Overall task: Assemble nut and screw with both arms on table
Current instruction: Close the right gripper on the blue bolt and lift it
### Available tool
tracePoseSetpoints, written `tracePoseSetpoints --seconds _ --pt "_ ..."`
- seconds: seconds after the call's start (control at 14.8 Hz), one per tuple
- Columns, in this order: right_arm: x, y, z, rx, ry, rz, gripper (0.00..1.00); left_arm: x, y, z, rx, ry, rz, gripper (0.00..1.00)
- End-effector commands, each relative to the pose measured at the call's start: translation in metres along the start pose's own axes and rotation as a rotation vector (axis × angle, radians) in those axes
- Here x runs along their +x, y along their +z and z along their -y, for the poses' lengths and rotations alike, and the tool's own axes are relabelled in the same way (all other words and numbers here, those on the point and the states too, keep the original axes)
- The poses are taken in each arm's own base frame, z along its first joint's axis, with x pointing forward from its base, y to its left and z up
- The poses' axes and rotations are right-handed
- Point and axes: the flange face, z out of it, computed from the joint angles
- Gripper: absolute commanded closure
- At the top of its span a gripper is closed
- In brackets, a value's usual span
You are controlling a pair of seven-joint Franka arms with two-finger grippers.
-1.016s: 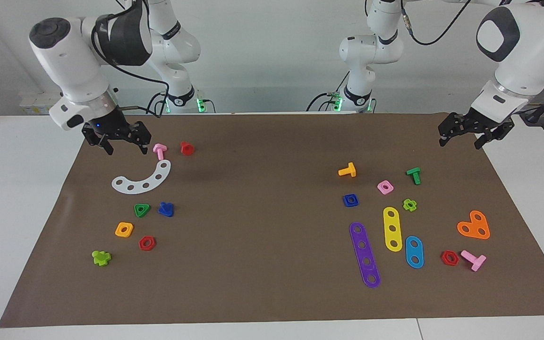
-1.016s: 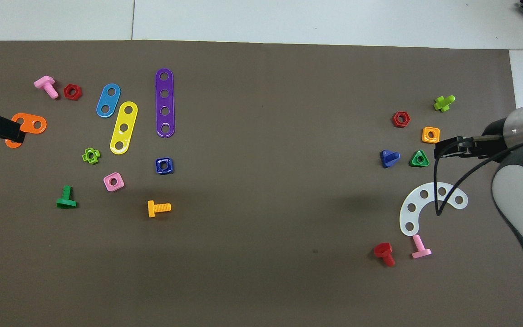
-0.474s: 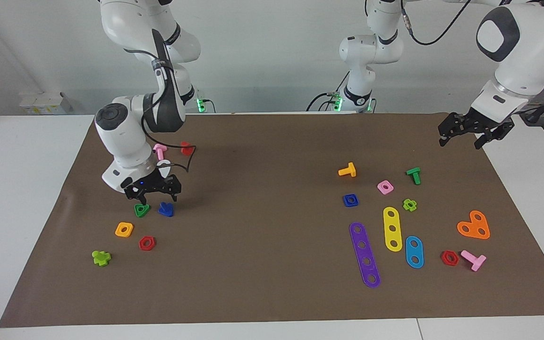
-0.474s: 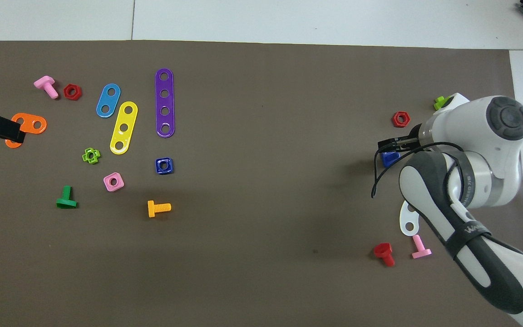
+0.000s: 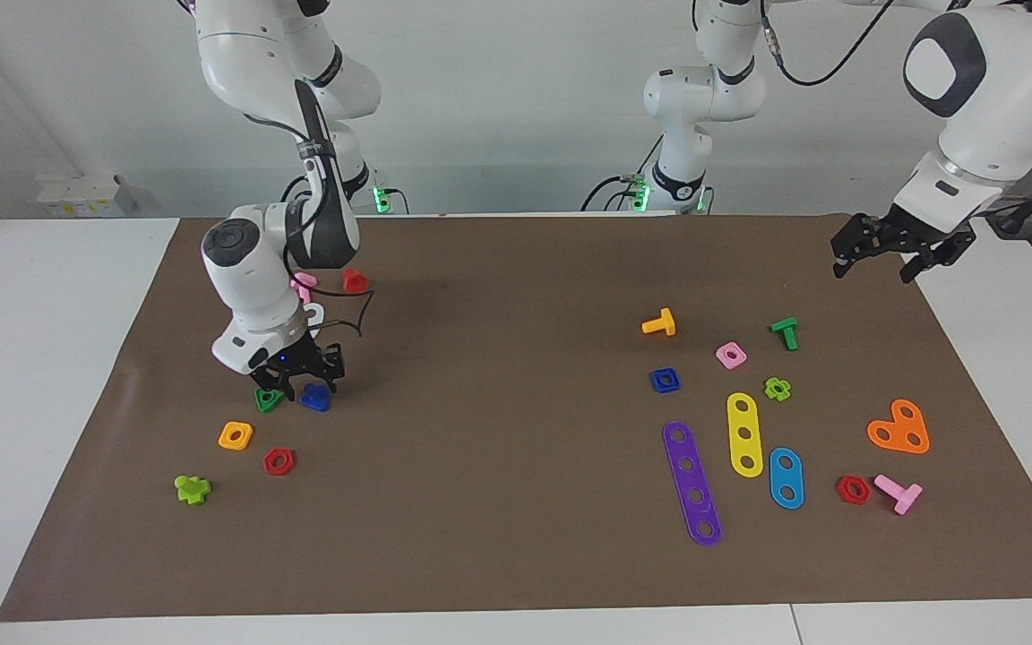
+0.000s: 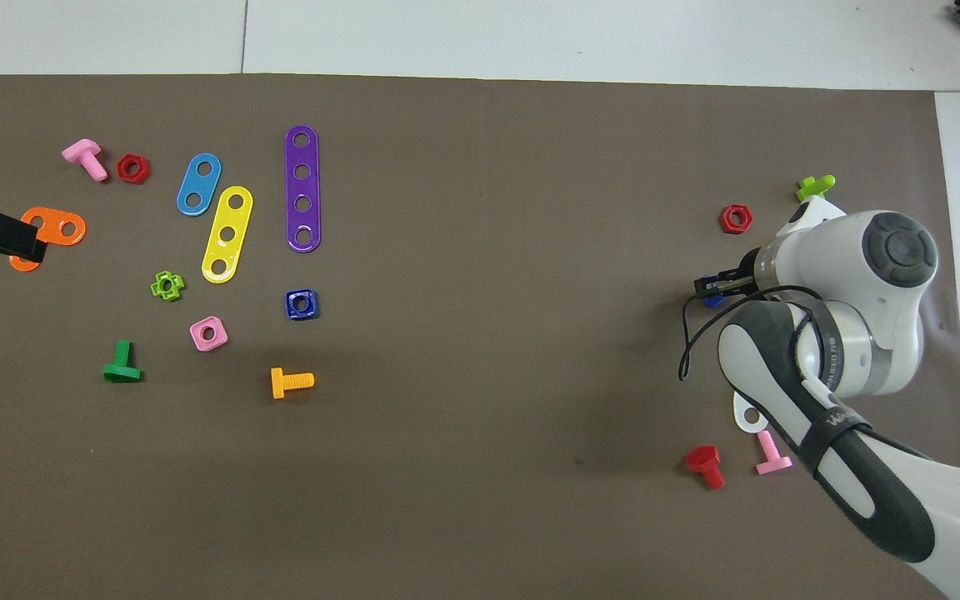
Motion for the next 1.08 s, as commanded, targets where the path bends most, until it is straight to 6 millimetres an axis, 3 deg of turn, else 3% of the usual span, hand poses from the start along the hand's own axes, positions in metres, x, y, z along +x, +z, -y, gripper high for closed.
tracePoseSetpoints --seconds 0.0,0.34,0.47,0.54,0.61,0.81,1.02 --pt "-0.004 0.004 -0.004 0.01 -0.023 -0.02 0.58 -0.008 -0.001 0.002 0.019 0.012 -0.009 0.0" --pt "-0.003 0.007 -0.004 0.008 -0.018 -0.028 0.59 -0.008 -0.001 0.002 0.019 0.012 -0.009 0.0" --pt "-0.002 0.007 -0.005 0.007 -0.019 -0.031 0.64 -0.008 -0.001 0.001 0.019 0.013 -0.009 0.0" --pt "-0.002 0.007 -0.005 0.007 -0.018 -0.034 0.74 -0.008 -0.002 0.002 0.019 0.012 -0.01 0.0" --pt "-0.002 0.007 -0.005 0.007 -0.016 -0.034 1.0 -0.008 -0.001 0.001 0.019 0.013 -0.009 0.0" --pt "0.002 0.005 -0.007 0.006 0.02 -0.04 1.0 -0.008 -0.001 0.002 0.019 0.012 -0.009 0.0" --pt "0.02 -0.027 -0.003 0.011 0.077 -0.046 1.0 -0.008 -0.002 0.002 0.019 0.012 -0.01 0.0"
